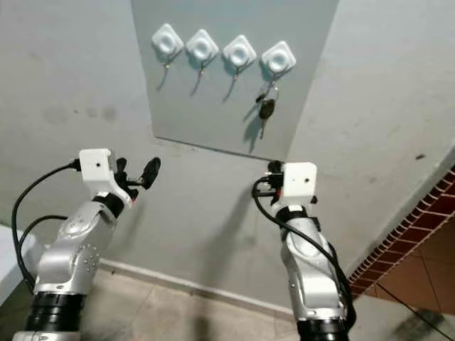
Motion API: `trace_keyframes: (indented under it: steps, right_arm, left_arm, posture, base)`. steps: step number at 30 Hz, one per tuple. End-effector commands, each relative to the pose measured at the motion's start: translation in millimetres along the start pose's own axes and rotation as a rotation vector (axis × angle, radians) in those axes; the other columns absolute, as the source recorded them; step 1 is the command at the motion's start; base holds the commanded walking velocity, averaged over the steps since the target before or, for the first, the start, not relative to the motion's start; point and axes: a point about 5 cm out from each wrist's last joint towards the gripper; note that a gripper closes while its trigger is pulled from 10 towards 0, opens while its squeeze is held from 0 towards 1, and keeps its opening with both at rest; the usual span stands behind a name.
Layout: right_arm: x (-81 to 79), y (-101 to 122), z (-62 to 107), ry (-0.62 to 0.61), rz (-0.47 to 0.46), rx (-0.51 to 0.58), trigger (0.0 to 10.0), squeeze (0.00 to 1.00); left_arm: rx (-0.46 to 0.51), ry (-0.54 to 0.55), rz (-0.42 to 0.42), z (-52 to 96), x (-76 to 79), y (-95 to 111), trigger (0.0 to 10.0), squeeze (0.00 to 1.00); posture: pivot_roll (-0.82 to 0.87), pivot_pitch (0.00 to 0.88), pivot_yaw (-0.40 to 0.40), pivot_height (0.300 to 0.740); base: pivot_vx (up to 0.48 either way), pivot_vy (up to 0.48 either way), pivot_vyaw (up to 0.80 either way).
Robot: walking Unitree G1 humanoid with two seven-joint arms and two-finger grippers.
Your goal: Hang keys on a hook
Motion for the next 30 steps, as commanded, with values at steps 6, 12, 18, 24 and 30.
trace_keyframes:
  steps: [6,12,18,24,30]
  right_arm:
    - [-7.3,16,-7.6,0.068,0.006,0.055,10.0,0.00]
    - [-19.6,29,-10.7,0.157,-0.033,0.101,10.0,0.00]
    - [-34.4,49,-13.6,0.265,-0.102,0.180,10.0,0.00]
    - [-41.3,63,-16.6,0.325,-0.165,0.236,10.0,0.00]
    - [-44.9,68,-21.1,0.348,-0.188,0.253,10.0,0.00]
  left_arm:
    - [0.066,-0.178,-0.111,-1.7,34.8,19,10.0,0.00]
    - [0.087,-0.227,-0.126,-1.8,42.5,26,10.0,0.00]
    - [0.109,-0.248,-0.137,-2.3,45.9,34,10.0,0.00]
    - [0.126,-0.265,-0.138,-2.5,49.7,40,10.0,0.00]
    - [0.147,-0.281,-0.140,-2.8,56.1,47,10.0,0.00]
  posture:
    - [-0.03,0.000,-0.015,0.740]
    - [-0.03,0.000,-0.015,0.740]
    - [-0.03,0.000,-0.014,0.740]
    - [-0.03,0.000,-0.014,0.740]
    - [-0.03,0.000,-0.014,0.740]
  base:
    - [0.000,0.000,0.00]
    - [0.000,0.000,0.00]
    - [0.000,0.000,0.00]
    - [0.000,0.000,0.00]
    - [0.000,0.000,0.00]
Point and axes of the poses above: a point about 5 cm out from each wrist's last joint towards the gripper, its own z axis pointing back from the gripper into the wrist, its own y axis along the axis of the wrist's last joint, x = y × z, and after that the axes turned 11 degrees about -z, right-handed
